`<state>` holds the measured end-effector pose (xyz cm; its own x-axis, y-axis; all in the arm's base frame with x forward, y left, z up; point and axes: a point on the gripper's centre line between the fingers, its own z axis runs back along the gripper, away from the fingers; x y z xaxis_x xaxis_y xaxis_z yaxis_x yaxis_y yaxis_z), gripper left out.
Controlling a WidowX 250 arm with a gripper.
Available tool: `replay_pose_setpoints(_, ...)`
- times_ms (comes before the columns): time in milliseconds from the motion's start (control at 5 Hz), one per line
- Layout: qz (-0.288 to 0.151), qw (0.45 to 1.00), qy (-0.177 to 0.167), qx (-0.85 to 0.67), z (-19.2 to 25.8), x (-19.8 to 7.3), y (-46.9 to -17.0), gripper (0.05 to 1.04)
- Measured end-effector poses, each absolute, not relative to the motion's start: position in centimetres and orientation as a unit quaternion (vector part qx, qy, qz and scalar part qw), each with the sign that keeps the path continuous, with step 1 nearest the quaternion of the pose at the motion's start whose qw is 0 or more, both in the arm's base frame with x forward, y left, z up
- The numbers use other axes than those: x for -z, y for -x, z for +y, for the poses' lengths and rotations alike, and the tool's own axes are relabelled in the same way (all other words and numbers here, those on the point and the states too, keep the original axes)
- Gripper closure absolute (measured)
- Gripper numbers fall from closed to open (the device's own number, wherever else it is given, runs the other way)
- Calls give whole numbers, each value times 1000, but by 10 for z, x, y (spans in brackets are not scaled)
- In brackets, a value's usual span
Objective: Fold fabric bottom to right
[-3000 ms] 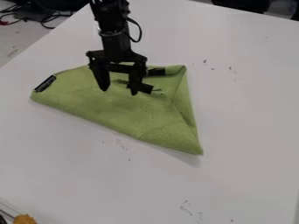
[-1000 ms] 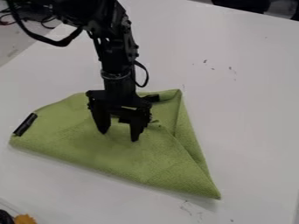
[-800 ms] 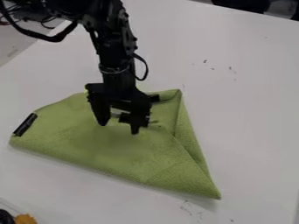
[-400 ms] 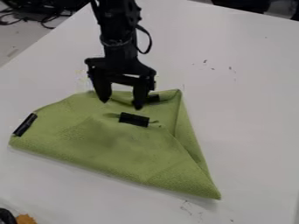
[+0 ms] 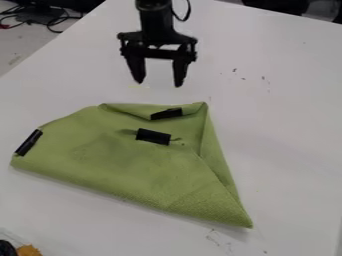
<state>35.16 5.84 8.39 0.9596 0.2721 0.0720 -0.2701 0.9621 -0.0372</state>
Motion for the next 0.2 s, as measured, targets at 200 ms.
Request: replay_pose_setpoints(200,-34,990,14,-140,61,-93,-370,83)
